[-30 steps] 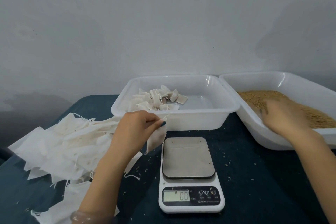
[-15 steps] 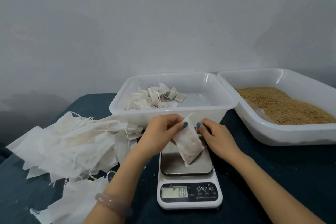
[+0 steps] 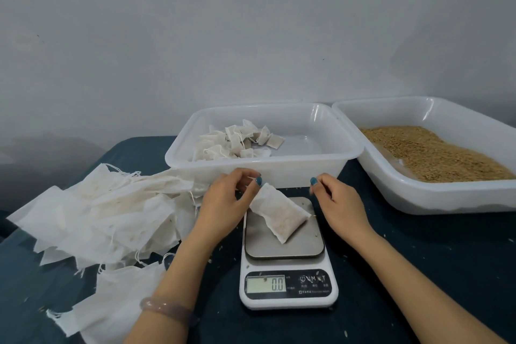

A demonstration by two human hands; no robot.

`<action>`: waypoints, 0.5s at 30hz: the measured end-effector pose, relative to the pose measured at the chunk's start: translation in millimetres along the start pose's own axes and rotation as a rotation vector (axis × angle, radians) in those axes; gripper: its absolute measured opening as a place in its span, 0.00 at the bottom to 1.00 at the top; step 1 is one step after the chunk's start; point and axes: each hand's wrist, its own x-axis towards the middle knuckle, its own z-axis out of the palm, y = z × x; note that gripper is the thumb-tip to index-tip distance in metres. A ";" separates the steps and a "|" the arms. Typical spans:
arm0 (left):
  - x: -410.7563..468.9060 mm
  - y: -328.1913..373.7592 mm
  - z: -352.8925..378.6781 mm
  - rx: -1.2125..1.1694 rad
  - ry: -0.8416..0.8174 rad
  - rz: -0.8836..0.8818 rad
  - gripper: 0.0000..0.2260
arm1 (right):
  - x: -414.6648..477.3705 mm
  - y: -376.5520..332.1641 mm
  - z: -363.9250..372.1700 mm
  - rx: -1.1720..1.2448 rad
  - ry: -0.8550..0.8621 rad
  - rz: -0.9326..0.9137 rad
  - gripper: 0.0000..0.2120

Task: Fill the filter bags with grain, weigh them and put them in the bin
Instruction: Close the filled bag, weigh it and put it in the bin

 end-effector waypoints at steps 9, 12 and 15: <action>0.9 -1.8 -0.7 0.076 0.034 -0.002 0.11 | -1.3 1.3 -1.0 -0.039 -0.004 -0.007 0.13; 0.9 -0.9 -1.6 0.100 0.038 -0.010 0.12 | -1.2 1.3 -1.3 -0.040 -0.005 -0.008 0.13; 0.5 -1.4 -2.0 0.133 0.008 -0.012 0.14 | -0.9 1.9 -1.7 -0.047 -0.005 -0.010 0.13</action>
